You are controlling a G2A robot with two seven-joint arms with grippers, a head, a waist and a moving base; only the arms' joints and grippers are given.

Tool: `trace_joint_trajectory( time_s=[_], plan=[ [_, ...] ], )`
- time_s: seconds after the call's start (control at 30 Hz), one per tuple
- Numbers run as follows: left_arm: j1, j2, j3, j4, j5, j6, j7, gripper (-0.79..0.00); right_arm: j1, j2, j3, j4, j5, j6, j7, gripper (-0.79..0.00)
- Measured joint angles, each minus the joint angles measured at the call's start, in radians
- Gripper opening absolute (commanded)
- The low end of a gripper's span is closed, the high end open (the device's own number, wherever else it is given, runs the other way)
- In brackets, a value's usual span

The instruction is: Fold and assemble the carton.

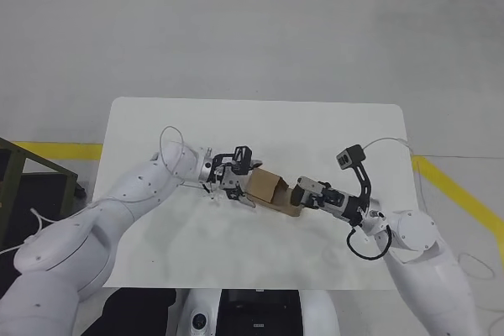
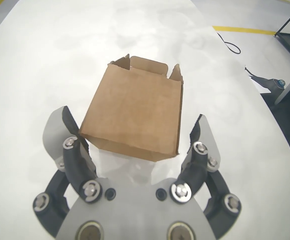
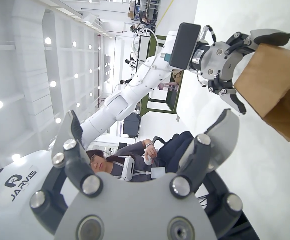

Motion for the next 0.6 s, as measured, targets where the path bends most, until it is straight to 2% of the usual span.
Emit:
trace_joint_trajectory(
  time_s=[0.2,0.6],
  plan=[
    [0.005,0.011,0.044,0.034,-0.006,0.000,0.071,0.000,0.020,-0.002,-0.020,0.007,0.001,0.005,0.008,0.000],
    [0.014,0.079,0.103,-0.060,-0.114,0.000,0.072,0.000,0.049,-0.005,-0.052,0.029,0.002,0.008,0.012,0.000]
  ],
)
